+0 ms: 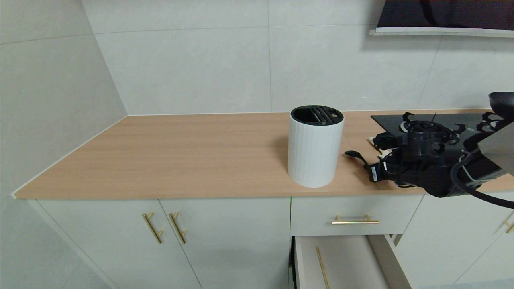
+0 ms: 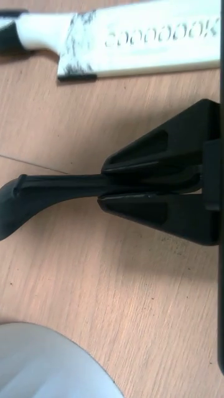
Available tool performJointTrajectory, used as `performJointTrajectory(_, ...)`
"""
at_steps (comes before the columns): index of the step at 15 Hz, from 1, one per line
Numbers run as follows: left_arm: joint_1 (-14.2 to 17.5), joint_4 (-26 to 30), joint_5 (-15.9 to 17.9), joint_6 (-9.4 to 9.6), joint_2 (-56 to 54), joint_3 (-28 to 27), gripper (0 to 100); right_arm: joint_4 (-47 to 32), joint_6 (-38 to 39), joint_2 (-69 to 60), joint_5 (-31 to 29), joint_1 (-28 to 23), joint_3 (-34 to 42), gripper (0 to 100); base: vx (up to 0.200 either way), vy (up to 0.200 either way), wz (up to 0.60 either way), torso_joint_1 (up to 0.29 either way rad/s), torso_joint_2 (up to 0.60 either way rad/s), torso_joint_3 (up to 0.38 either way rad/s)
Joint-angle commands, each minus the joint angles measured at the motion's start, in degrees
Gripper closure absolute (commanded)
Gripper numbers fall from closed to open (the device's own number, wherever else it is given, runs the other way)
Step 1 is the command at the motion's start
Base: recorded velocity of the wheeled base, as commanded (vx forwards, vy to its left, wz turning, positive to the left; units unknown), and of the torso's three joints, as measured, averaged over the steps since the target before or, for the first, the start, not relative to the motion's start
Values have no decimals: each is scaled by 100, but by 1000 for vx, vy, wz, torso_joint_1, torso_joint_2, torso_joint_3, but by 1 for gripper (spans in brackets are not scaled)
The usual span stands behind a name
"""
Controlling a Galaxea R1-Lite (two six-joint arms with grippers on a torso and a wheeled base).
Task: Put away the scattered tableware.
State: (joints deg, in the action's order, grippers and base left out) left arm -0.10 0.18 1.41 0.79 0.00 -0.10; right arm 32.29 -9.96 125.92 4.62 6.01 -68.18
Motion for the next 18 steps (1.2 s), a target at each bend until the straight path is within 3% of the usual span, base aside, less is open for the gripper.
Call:
performJointTrajectory(1, 1, -1, -1, 0, 0, 1, 0, -21, 3, -243, -67, 14, 59, 100, 0, 0, 0, 0, 0, 0)
performJointTrajectory(6, 1, 8, -1, 0, 0, 1, 0, -39, 73, -1227, -787, 190, 903, 100, 0, 0, 0, 0, 0, 0)
performJointTrajectory(8, 1, -1, -1, 0, 0, 1, 0, -232, 460, -1825, -1139, 436, 1316, 100, 0, 0, 0, 0, 0, 0)
performJointTrajectory(14, 1, -1, -1, 0, 0, 1, 0, -2438, 2490, -3477, -1851, 1060, 1703, 100, 0, 0, 0, 0, 0, 0)
performJointTrajectory(18, 1, -1, -1, 0, 0, 1, 0, -2702, 2903, -3811, -1965, 1306, 2389, 100, 0, 0, 0, 0, 0, 0)
